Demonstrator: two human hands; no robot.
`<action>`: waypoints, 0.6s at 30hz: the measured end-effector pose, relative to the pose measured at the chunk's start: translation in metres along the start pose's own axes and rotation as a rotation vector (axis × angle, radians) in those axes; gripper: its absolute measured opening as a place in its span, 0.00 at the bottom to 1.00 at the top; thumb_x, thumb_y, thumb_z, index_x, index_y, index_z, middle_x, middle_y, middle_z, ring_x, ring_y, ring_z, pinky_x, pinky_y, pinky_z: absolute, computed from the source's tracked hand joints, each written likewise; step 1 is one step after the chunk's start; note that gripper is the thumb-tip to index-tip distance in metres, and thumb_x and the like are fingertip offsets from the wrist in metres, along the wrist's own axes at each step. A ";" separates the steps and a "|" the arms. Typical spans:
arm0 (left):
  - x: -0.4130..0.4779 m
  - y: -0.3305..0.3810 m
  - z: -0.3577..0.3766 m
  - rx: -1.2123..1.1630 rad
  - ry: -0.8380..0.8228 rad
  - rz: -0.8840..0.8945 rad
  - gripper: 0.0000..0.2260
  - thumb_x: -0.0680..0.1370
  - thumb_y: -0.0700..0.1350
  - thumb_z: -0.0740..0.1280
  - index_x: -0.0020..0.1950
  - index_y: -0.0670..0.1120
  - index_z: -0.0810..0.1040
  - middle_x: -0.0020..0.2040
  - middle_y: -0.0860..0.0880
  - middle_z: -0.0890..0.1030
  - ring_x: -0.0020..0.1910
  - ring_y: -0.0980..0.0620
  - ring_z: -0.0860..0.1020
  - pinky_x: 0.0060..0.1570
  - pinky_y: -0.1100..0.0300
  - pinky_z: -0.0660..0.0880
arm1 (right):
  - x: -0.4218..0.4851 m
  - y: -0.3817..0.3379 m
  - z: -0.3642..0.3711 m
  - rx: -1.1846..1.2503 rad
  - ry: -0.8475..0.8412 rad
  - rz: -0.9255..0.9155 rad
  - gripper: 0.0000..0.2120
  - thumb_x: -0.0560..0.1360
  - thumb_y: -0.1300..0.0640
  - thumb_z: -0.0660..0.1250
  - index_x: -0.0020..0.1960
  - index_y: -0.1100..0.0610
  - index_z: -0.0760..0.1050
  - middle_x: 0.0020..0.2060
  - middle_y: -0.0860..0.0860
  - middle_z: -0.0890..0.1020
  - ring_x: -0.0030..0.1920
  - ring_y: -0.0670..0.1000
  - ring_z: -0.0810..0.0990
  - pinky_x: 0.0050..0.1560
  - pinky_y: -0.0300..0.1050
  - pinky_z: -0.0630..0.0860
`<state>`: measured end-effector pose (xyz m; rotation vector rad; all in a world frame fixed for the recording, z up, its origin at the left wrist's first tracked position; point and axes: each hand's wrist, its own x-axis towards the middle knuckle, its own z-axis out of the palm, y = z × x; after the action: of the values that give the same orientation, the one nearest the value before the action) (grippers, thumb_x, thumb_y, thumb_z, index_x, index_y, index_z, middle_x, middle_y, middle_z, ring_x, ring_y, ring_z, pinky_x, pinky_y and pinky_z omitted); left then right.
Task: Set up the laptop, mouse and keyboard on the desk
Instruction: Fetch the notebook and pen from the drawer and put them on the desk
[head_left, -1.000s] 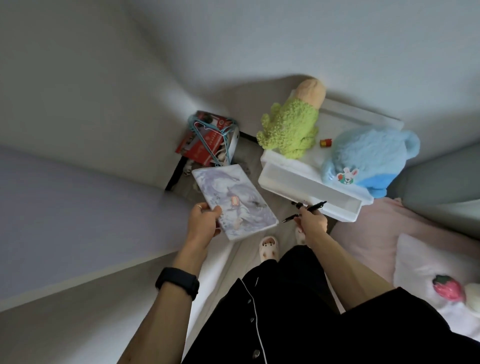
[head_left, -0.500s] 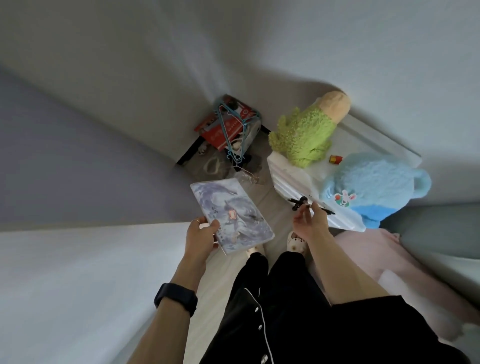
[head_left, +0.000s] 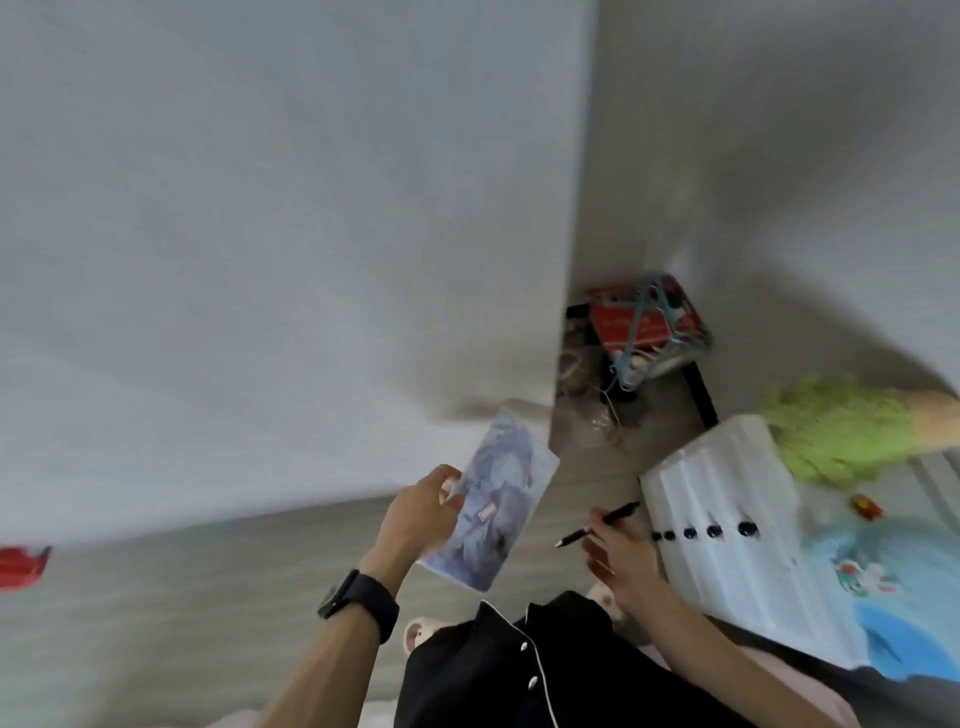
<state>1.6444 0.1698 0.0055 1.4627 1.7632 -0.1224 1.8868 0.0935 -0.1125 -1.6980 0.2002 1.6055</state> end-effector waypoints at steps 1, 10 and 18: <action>-0.003 -0.023 -0.009 -0.015 0.025 -0.006 0.11 0.81 0.50 0.60 0.63 0.55 0.72 0.52 0.51 0.81 0.44 0.49 0.78 0.44 0.57 0.73 | -0.008 0.007 0.024 -0.128 -0.014 -0.038 0.02 0.79 0.57 0.71 0.51 0.53 0.79 0.40 0.51 0.81 0.38 0.49 0.79 0.36 0.42 0.73; -0.073 -0.290 -0.089 -0.284 0.298 -0.256 0.13 0.81 0.56 0.59 0.61 0.54 0.75 0.54 0.47 0.83 0.54 0.42 0.80 0.48 0.53 0.75 | -0.055 0.138 0.260 -0.762 -0.324 -0.238 0.06 0.78 0.58 0.71 0.54 0.56 0.81 0.32 0.49 0.78 0.31 0.44 0.77 0.29 0.38 0.68; -0.163 -0.473 -0.131 -0.911 0.655 -0.637 0.10 0.79 0.52 0.65 0.60 0.53 0.75 0.47 0.52 0.84 0.48 0.48 0.81 0.49 0.57 0.75 | -0.155 0.247 0.443 -1.154 -0.663 -0.337 0.05 0.78 0.57 0.71 0.54 0.53 0.82 0.38 0.49 0.82 0.34 0.47 0.79 0.33 0.41 0.72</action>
<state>1.1702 -0.0364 0.0013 0.2505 2.2788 0.8144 1.3640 0.1373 -0.0326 -1.6334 -1.5003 2.0321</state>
